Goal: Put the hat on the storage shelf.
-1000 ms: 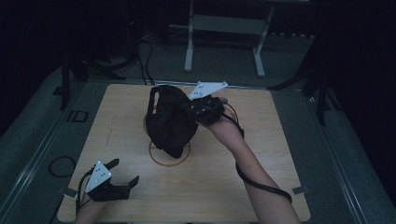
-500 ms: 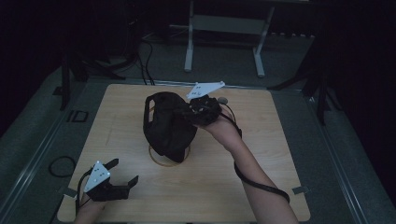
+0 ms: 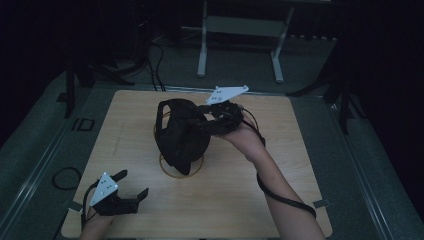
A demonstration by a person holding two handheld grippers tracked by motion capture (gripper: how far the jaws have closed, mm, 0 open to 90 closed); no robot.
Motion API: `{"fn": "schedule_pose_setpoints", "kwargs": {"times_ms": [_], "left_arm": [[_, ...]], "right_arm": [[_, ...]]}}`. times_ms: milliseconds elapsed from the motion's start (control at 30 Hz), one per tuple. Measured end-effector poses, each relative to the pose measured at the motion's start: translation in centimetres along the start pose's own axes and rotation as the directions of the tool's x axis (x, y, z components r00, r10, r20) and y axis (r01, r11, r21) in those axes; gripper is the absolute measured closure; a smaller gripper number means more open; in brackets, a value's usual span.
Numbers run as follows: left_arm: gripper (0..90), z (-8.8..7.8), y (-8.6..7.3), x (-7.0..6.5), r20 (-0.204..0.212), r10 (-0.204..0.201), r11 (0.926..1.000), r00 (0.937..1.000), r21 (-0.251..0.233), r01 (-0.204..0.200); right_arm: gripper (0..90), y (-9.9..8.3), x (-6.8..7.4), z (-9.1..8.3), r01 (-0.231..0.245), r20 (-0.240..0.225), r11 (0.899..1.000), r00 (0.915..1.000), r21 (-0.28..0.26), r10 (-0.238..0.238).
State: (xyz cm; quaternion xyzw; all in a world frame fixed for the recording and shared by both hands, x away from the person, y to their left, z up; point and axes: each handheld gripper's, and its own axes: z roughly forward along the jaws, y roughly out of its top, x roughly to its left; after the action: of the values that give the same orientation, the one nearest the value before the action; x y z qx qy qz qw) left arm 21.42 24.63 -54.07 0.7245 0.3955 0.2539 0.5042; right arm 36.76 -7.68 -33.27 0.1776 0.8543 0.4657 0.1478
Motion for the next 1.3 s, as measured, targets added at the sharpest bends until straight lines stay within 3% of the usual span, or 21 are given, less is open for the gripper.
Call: {"fn": "schedule_pose_setpoints", "kwargs": {"times_ms": [533, 700, 900, 1300], "left_arm": [[2.7, 0.1, -0.1, -0.1, 0.013, -0.004, 1.0, 0.9999, 0.005, 0.004], [2.7, 0.2, -0.2, -0.2, 0.02, -0.011, 0.9999, 0.9998, 0.004, 0.01], [2.7, 0.2, -0.3, -0.4, 0.026, -0.012, 0.9999, 0.9996, 0.006, 0.012], [2.7, 0.2, -0.4, -0.5, 0.031, -0.011, 0.9999, 0.9995, 0.009, 0.011]], "right_arm": [[21.7, -3.0, -0.9, -2.2, -0.066, -0.02, 0.997, 0.9976, -0.031, 0.066], [13.8, -4.3, -1.1, -2.6, -0.066, -0.032, 0.997, 0.9974, -0.028, 0.065], [13.3, -6.1, -0.9, -2.8, -0.04, -0.026, 0.999, 0.9989, -0.015, 0.04], [13.2, -8.8, -1.1, -3.1, -0.039, -0.015, 0.999, 0.9991, -0.004, 0.039]]}}
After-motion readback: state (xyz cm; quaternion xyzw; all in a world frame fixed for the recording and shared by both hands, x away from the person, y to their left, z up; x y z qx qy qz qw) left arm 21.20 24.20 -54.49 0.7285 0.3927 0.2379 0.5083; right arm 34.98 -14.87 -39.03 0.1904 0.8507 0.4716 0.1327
